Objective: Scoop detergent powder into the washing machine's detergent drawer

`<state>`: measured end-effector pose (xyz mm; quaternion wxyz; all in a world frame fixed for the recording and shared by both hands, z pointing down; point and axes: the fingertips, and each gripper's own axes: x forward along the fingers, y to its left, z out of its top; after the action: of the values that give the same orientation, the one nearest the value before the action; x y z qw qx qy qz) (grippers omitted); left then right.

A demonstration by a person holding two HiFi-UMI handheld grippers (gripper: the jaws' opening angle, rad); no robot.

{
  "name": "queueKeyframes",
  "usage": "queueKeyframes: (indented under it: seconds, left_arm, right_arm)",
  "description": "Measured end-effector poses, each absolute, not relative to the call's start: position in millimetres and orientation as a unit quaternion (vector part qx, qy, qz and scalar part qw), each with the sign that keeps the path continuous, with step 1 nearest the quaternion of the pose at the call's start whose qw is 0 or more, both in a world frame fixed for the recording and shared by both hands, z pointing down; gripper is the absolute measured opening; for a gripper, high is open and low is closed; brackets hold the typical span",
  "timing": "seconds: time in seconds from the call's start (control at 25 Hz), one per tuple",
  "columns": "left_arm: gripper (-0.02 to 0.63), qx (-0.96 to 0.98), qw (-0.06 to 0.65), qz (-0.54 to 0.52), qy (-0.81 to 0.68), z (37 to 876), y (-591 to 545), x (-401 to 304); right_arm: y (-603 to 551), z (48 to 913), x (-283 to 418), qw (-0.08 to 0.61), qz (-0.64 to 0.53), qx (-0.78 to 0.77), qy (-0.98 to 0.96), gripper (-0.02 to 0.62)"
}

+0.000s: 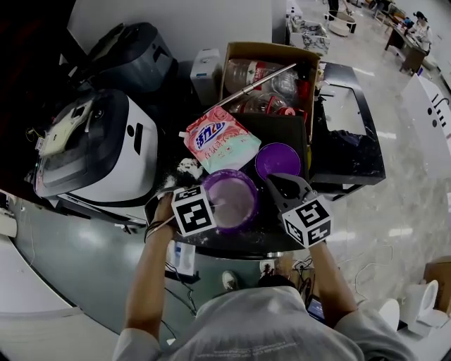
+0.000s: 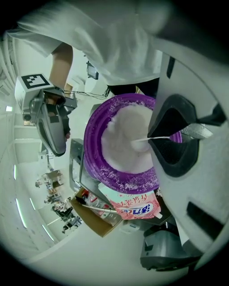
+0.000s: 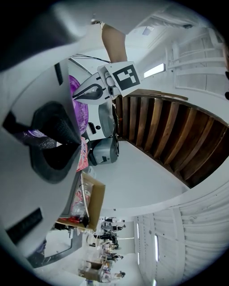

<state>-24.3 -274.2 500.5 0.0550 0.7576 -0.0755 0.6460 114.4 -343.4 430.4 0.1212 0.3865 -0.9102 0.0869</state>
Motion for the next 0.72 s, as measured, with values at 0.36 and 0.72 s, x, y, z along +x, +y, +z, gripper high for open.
queueKeyframes:
  seconds: [0.36,0.72]
  left_arm:
    - [0.015,0.77,0.104,0.628,-0.029,497,-262,-17]
    - [0.015,0.784,0.128,0.607,0.018,493,-250,-8]
  right_arm:
    - [-341,432,119,0.123,0.089,0.396,-0.906,0.005]
    - [-338,432,122,0.124,0.09,0.406,-0.901,0.005]
